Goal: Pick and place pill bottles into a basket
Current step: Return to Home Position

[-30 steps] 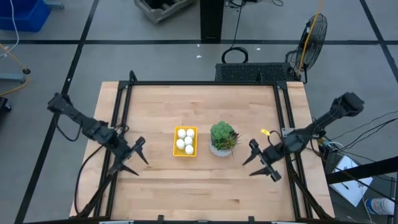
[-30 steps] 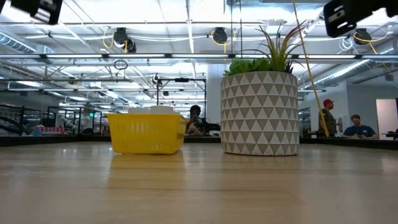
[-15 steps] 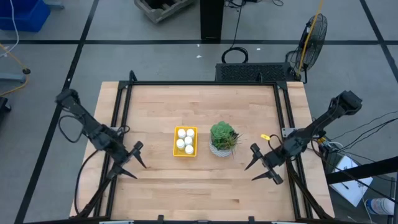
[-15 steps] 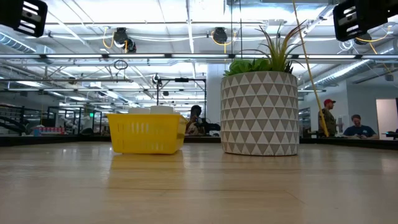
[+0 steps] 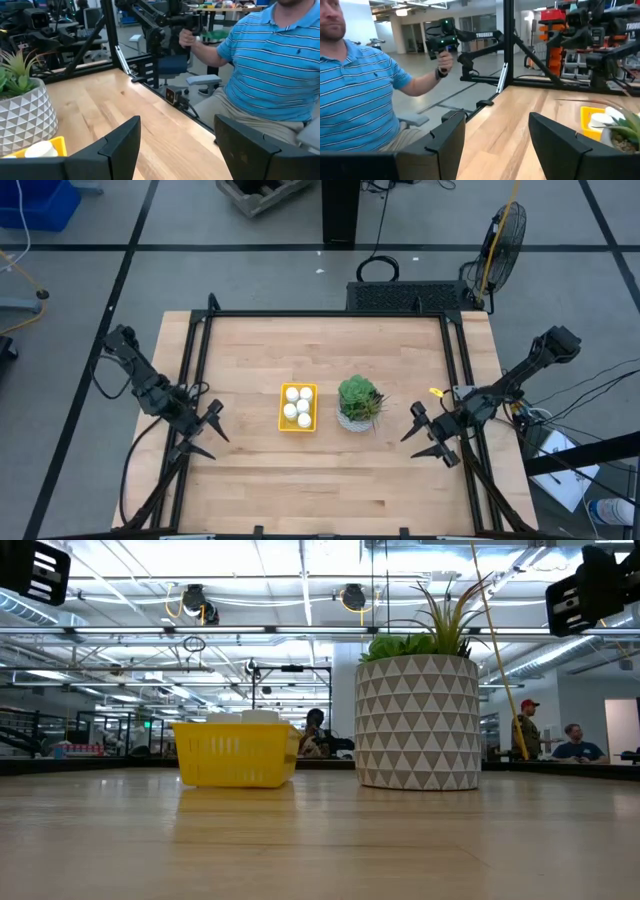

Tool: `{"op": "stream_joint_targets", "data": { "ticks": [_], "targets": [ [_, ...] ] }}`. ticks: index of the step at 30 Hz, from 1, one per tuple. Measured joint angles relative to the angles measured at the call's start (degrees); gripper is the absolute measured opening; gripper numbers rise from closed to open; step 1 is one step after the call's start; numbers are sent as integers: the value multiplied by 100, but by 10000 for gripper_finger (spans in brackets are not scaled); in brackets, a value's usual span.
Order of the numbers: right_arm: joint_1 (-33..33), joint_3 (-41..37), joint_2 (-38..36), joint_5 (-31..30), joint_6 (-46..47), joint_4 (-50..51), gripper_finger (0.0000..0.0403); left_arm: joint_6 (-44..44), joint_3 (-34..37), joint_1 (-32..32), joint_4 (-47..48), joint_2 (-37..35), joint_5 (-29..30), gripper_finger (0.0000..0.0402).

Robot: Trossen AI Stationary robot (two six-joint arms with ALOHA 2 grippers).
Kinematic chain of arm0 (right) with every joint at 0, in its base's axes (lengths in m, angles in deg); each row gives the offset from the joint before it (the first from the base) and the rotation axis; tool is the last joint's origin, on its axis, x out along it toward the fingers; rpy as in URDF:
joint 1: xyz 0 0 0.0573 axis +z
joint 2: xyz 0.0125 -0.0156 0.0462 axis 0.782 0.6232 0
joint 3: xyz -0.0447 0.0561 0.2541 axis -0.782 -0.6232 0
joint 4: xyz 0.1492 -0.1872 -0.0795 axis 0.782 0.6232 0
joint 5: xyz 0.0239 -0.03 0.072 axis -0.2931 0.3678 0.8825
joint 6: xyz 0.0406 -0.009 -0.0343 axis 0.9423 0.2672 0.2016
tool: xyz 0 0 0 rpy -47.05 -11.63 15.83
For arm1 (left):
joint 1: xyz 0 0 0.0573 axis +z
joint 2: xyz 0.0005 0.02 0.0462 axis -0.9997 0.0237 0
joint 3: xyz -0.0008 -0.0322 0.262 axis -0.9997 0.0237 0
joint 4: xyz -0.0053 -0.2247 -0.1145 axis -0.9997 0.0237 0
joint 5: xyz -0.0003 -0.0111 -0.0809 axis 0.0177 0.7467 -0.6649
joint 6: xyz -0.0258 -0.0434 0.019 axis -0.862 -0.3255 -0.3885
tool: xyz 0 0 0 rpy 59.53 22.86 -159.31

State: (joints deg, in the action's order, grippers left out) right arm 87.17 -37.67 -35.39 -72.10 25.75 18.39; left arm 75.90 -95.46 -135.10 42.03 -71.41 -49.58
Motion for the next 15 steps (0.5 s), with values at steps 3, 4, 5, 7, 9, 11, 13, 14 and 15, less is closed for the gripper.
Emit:
{"op": "stream_joint_targets", "data": {
  "ticks": [3, 4, 5, 7, 9, 11, 13, 14, 15],
  "targets": [
    [0, -84, -205, 9, -64, 65, 210, 23, 0, -61, 201, -224, -2, 253],
    [0, -108, -277, 9, -65, 53, 210, 32, 0, -78, 258, -305, -3, 253],
    [0, -127, -333, 9, -66, 48, 210, 41, 0, -99, 324, -386, -2, 253],
    [0, -129, -419, 11, -64, 156, 210, 60, 0, -135, 470, -589, -2, 253],
    [0, -133, -475, 13, -89, 211, 210, 68, 0, -173, 586, -795, -4, 253],
    [0, -138, -538, 14, -115, 231, 210, 107, 0, -210, 808, -1023, -2, 253],
    [1, -138, -602, 17, -124, 358, 210, 168, -7, -240, 895, -1153, 4, 253],
    [0, -142, -629, 20, -123, 405, 210, 192, -13, -245, 891, -1131, 1, 253],
    [0, -142, -653, 17, -110, 462, 210, 220, -12, -246, 945, -1138, -1, 253]
  ]
}}
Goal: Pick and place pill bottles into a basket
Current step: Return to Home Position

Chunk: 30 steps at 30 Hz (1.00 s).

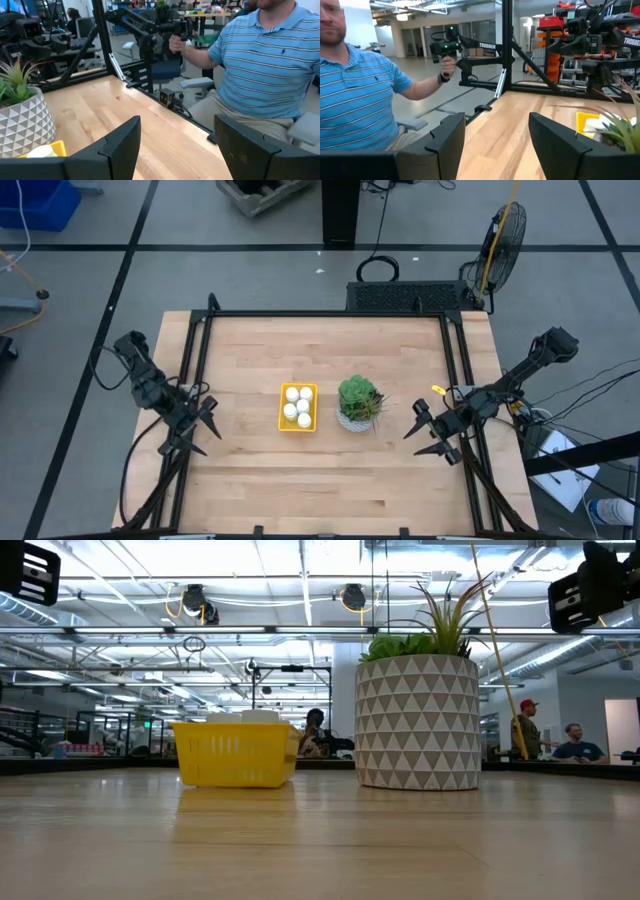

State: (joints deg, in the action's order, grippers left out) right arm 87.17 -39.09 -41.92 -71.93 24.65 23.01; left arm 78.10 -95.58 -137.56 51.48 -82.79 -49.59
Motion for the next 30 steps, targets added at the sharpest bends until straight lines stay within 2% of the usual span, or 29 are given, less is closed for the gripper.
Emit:
{"op": "stream_joint_targets", "data": {
  "ticks": [12, 19, 26, 30],
  "targets": [
    [0, -12, -28, -28, -20, 177, 210, 9, 14, 1, 4, -2, 60, 253],
    [0, -13, -67, -24, 30, -74, 210, -59, 21, 1, -189, -2, 54, 253],
    [0, -15, -627, -41, 0, 103, 210, -45, 21, 1, -291, -2, 52, 253],
    [-2, -15, -1120, -274, -51, 536, 210, -26, 21, 1, -296, 16, 49, 253]
  ]
}}
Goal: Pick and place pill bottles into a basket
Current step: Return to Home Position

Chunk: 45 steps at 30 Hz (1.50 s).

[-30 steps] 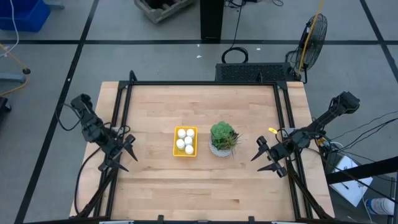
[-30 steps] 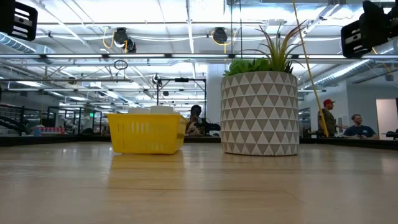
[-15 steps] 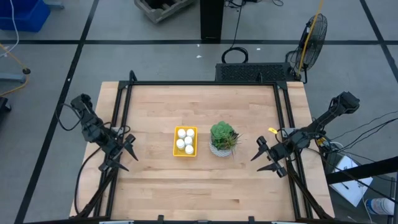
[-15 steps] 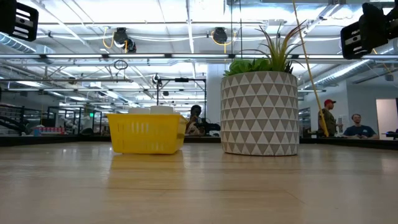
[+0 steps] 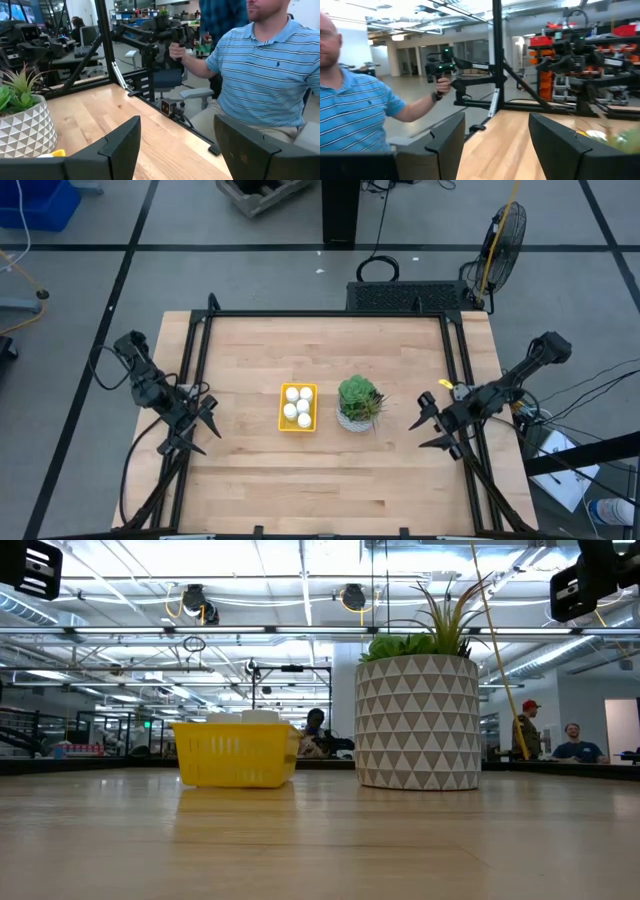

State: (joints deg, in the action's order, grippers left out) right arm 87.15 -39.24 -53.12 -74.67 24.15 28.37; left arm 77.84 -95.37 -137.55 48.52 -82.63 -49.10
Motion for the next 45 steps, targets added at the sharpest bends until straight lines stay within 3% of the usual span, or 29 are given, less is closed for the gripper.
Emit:
{"op": "stream_joint_targets", "data": {
  "ticks": [22, 45],
  "targets": [
    [0, 149, -2075, -41, -55, 2578, 210, 8, -2, 0, 2, 0, 0, 253],
    [0, -14, -2079, -43, -52, 2662, 210, 5, -4, 0, 2, 0, -2, 253]
  ]
}}
